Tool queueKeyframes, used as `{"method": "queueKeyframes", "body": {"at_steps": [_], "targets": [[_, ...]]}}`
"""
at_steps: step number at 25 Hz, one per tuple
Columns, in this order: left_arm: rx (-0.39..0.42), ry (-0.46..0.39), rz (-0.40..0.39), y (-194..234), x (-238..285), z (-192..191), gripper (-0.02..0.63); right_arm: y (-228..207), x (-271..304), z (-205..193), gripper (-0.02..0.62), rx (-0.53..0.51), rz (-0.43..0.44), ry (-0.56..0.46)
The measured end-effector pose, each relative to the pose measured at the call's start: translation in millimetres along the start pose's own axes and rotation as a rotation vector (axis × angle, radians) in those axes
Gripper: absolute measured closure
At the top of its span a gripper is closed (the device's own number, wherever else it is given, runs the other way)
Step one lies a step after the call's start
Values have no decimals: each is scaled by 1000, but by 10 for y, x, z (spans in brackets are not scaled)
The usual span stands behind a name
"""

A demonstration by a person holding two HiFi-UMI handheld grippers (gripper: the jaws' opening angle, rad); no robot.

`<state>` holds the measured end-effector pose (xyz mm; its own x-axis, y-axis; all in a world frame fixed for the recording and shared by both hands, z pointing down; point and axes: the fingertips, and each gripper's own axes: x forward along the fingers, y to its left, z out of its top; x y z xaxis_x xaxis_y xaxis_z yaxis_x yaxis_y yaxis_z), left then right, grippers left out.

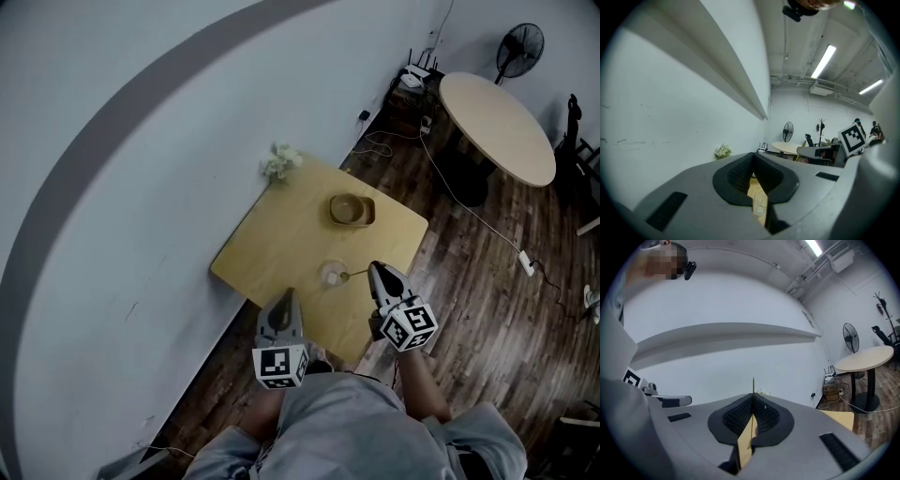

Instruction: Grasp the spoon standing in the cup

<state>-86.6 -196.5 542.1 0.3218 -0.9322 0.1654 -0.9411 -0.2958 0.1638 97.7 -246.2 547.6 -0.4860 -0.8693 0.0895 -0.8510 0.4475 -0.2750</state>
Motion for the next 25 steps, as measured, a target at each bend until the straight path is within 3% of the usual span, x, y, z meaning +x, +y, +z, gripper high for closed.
{"method": "queueKeyframes", "body": {"at_steps": [12, 25], "targets": [[52, -51, 12, -654, -544, 80, 604, 310, -858, 390, 595, -31, 32, -138], [72, -69, 17, -1017, -870, 70, 604, 376, -1292, 539, 595, -31, 64, -174]]}}
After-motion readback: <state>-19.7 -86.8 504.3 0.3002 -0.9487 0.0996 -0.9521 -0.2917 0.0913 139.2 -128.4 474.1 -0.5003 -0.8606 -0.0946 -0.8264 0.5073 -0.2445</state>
